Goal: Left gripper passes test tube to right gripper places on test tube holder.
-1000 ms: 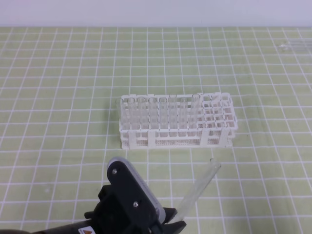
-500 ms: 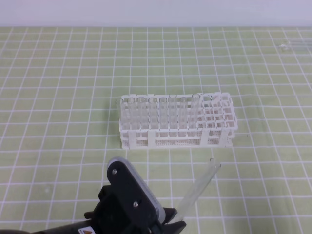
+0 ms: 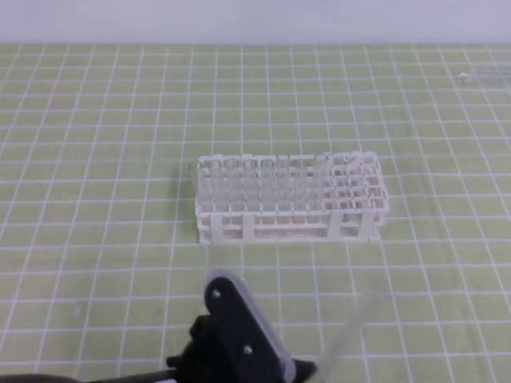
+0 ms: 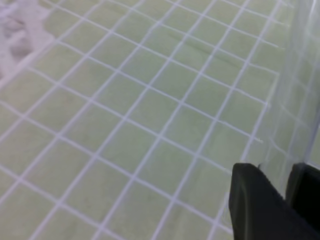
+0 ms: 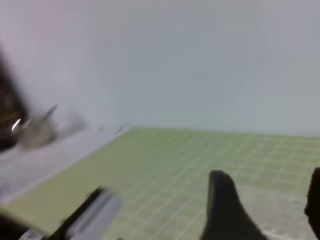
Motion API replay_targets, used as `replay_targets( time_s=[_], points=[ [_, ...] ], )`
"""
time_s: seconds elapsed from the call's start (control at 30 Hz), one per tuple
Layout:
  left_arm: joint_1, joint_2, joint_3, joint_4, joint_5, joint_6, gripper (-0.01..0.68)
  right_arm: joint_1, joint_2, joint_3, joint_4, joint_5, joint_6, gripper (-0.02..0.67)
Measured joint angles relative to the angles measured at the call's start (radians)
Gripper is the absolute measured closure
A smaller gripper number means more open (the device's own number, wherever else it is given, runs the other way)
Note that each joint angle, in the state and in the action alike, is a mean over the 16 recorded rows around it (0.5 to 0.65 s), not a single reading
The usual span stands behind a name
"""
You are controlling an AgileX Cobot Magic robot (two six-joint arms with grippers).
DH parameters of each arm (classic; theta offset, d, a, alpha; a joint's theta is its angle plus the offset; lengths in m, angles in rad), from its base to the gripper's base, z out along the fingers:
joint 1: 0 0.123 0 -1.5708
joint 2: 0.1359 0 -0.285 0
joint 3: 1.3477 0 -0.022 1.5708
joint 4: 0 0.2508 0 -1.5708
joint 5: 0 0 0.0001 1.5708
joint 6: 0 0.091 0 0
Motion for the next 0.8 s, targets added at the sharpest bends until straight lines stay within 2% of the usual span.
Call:
replay_targets(
  time_s=[0.2, 0.33, 0.53, 0.8],
  points=[
    [0.001, 0.070, -0.005, 0.000, -0.118, 0.024, 0.608, 0.000, 0.148, -0.042, 0.172, 0.109, -0.282, 0.294],
    [0.005, 0.109, -0.016, 0.000, -0.176, 0.040, 0.591, 0.000, 0.223, -0.048, 0.253, 0.147, -0.406, 0.250],
    [0.043, 0.142, -0.038, -0.017, -0.240, 0.070, 0.591, 0.000, 0.285, -0.049, 0.308, 0.162, -0.492, 0.185],
    [0.119, 0.153, -0.058, -0.064, -0.374, 0.168, 0.602, 0.000, 0.305, -0.049, 0.321, 0.169, -0.517, 0.129]
  ],
)
